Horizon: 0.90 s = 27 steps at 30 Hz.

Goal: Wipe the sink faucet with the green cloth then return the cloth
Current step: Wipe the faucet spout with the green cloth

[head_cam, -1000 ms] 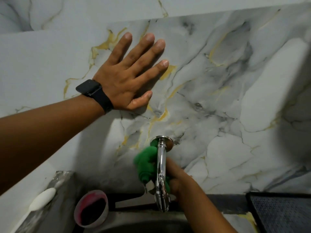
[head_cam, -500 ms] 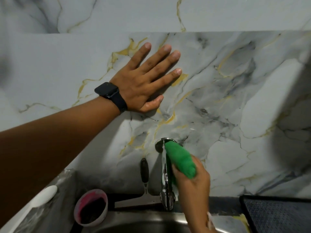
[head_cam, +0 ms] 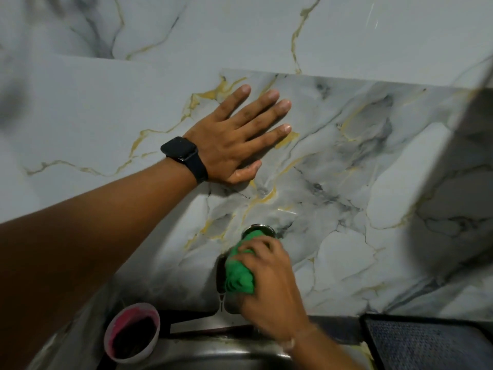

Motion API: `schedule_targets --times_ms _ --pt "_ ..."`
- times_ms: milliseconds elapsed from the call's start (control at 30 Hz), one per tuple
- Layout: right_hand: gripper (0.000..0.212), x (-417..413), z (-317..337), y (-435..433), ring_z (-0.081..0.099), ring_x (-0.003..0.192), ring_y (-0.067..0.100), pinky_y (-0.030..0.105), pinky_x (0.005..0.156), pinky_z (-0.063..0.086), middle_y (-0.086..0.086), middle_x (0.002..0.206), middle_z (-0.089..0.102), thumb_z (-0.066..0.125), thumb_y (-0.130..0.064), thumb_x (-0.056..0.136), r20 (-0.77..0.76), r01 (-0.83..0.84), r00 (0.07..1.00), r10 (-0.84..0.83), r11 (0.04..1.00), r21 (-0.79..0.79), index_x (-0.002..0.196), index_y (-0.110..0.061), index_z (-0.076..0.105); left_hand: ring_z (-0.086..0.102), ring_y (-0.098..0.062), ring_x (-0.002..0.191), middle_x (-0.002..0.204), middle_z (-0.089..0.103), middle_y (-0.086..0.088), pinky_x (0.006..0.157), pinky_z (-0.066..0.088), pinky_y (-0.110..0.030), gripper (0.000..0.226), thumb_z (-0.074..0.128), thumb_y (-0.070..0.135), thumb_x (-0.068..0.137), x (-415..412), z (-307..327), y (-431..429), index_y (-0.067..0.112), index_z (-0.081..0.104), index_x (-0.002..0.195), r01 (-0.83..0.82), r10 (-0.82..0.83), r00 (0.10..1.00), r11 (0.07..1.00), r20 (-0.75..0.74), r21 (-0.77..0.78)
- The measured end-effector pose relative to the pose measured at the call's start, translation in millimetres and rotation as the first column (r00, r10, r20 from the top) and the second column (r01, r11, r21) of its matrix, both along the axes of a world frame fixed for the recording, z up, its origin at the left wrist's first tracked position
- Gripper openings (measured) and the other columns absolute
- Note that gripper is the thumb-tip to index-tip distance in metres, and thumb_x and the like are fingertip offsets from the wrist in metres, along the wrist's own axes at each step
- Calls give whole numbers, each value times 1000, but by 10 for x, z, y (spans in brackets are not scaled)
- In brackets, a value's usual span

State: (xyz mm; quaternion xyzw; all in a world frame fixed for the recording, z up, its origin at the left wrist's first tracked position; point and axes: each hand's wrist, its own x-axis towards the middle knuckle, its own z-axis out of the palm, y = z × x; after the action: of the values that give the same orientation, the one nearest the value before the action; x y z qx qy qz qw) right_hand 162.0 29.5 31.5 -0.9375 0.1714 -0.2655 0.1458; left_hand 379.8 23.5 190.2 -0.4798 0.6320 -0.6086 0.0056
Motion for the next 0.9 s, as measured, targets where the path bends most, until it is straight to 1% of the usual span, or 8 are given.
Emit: schedule_targets --times_ms 133,233,367,500,600,667,767,900 --pt "52 -73 -203 336 26 130 0 28 105 37 -24 133 31 46 -76 76 302 97 889 -345 784 613 120 -48 50 23 -36 151 162 29 -18 121 14 -58 72 39 45 93 3 30 -2 14 25 157 1 -1 1000 1000 -4 -7" --pt "17 68 -69 312 32 127 9 40 110 38 -19 126 36 57 -51 84 290 54 827 -481 581 812 98 -44 62 25 -36 150 161 30 -18 121 15 -58 71 38 45 93 4 27 15 13 27 156 -7 7 1000 1000 2 -15" --pt "44 253 -34 185 39 119 20 31 97 47 -3 129 37 72 -38 70 116 368 886 -449 833 414 109 -30 52 23 -36 151 161 29 -18 122 14 -58 72 39 45 93 20 9 10 14 26 156 -1 1 1000 1000 2 1" --pt "50 430 116 133 44 110 30 43 83 57 10 125 43 65 -30 70 -60 405 913 -403 914 30 113 -18 44 21 -35 152 162 27 -17 122 13 -57 74 38 46 93 61 29 14 15 23 157 -19 19 1000 1000 13 -19" --pt "54 420 123 72 40 113 29 44 86 55 8 126 39 67 -30 68 -107 343 935 -337 939 39 115 -21 42 21 -35 152 163 26 -17 122 13 -57 74 37 47 93 53 33 22 15 21 158 -45 45 999 999 15 -19" --pt "56 293 50 79 40 115 24 39 92 54 0 129 34 67 -30 66 -23 301 952 -305 920 250 116 -30 40 22 -36 151 162 27 -18 121 14 -57 73 36 48 94 30 18 39 15 21 158 -46 46 999 999 14 -19" --pt "55 18 -165 103 57 104 23 38 78 61 -5 124 42 66 -28 67 184 20 927 -326 534 845 108 -52 40 24 -36 151 162 29 -18 121 15 -57 72 36 48 94 -12 -1 60 15 23 157 -42 42 999 999 16 -17" --pt "51 -233 -493 -85 71 104 29 43 83 59 10 118 72 66 -47 76 340 -422 872 -352 -191 886 124 -29 62 26 -38 150 161 31 -19 125 3 -52 72 37 47 94 -23 45 47 14 25 157 -47 49 998 998 47 -46"
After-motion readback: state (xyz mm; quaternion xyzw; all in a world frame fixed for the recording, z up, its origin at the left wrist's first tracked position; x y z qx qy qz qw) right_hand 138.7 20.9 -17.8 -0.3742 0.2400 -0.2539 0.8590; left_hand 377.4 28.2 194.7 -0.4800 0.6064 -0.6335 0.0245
